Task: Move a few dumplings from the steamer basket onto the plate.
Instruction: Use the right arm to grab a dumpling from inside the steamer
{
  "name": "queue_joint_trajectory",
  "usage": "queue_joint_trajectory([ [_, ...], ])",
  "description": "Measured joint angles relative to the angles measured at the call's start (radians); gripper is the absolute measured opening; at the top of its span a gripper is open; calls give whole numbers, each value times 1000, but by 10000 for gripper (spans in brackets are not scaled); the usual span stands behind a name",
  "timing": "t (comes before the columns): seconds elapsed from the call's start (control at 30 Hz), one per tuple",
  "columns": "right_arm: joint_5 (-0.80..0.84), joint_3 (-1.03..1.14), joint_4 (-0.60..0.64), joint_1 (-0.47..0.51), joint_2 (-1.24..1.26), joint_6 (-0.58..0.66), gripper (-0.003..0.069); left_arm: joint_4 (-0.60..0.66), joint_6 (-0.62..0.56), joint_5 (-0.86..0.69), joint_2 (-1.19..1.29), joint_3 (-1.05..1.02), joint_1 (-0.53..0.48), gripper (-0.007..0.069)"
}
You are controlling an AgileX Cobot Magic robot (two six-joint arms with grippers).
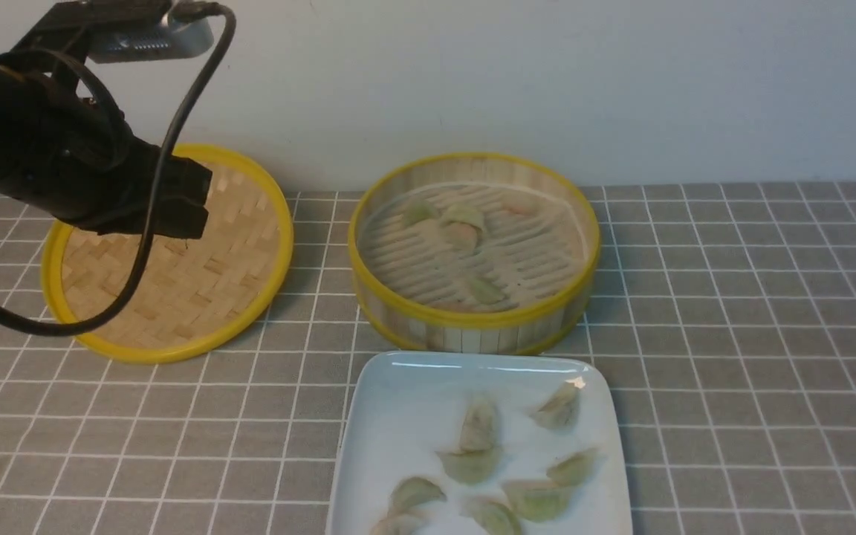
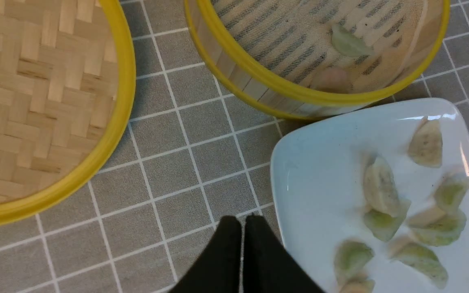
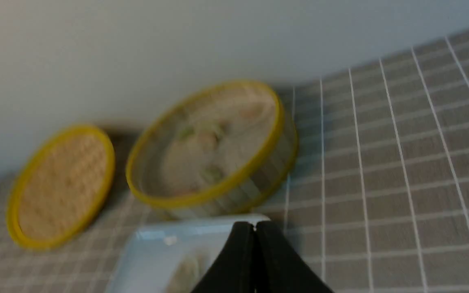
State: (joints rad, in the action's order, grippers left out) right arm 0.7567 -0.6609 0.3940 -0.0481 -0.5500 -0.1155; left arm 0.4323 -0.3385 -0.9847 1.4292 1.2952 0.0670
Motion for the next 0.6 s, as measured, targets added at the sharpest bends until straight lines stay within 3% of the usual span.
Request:
queue_joint_trajectory([
  [0.1,228,-232,-6,-2,-312,107,-13,-4,-2,-2,0,0,0,-5],
  [0.27,401,-550,-20,-81,-693,191,-10,-10,-2,-12,-1,0,0,-5],
  [0.6,481,-1147,-255,-383,-1302,61,-10,-17,-2,-54,-4,0,0,-5],
])
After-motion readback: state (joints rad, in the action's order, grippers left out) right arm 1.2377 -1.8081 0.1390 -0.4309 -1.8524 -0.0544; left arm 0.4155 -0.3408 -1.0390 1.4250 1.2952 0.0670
